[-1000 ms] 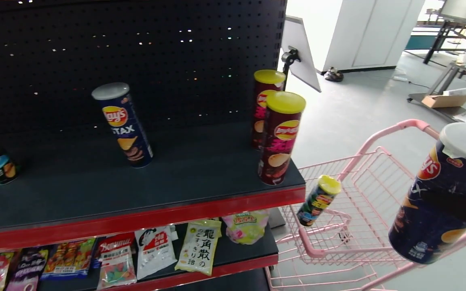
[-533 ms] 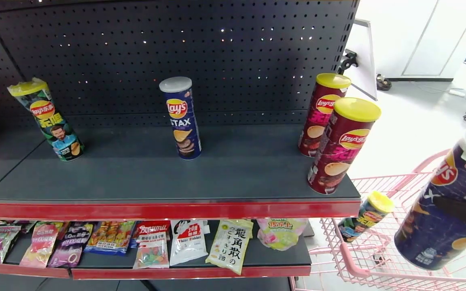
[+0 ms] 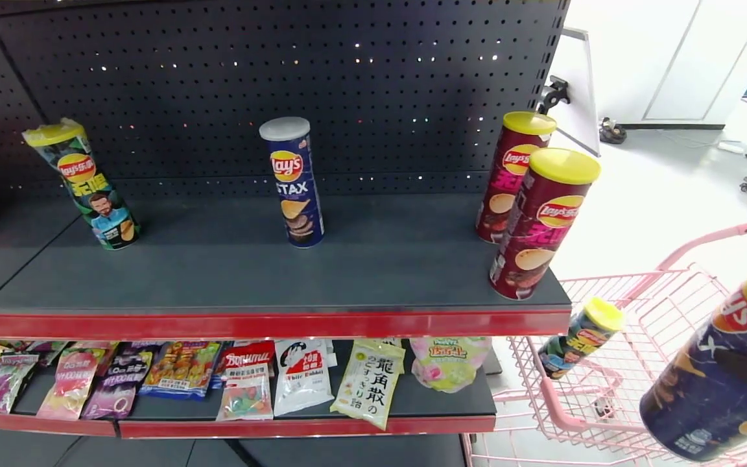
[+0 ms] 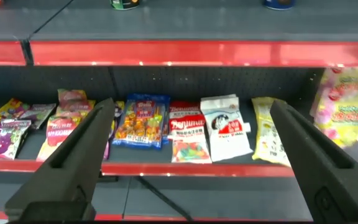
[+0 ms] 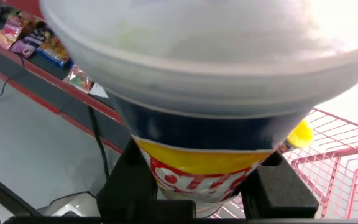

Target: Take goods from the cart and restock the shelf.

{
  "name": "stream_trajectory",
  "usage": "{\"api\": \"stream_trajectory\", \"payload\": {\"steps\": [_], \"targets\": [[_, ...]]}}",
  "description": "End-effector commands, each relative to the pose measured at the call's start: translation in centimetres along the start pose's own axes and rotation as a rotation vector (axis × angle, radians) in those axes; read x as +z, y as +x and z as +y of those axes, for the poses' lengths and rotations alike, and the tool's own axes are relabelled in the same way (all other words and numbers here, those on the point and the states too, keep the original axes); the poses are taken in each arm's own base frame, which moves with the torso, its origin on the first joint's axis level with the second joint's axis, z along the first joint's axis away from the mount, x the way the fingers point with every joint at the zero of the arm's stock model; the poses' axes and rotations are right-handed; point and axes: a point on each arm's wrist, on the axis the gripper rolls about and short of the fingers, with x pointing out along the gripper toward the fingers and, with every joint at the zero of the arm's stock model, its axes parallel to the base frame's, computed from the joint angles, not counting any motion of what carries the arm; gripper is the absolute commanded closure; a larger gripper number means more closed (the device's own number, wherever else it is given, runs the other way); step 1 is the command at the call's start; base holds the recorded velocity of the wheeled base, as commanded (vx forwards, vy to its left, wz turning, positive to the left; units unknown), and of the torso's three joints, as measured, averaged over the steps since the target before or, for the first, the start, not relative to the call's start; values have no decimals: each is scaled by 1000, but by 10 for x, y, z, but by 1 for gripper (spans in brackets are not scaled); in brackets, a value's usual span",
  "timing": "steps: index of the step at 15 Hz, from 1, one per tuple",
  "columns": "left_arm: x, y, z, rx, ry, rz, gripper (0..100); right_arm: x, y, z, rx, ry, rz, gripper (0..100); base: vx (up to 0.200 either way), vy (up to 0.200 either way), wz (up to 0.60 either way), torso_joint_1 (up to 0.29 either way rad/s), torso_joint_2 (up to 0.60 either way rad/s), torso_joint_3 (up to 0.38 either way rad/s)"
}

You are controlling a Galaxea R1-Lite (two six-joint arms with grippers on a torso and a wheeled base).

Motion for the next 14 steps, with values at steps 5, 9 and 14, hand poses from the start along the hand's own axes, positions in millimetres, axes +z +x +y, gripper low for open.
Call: {"api": "stream_trajectory", "payload": {"steps": [5,9,14], "targets": [[0,0,0,1,0,-1,0,-4,-8,2,4,2,-25,100,-80,80,0,-7,-5,5],[0,0,0,-1,2,1,0,-4,-11,4,41,-1,-44,100,0,200,0,6,5,4],[0,0,0,-1,2,1,0,-2,-6,4,112,-3,-38,100,0,200,0,5,0,2]]}}
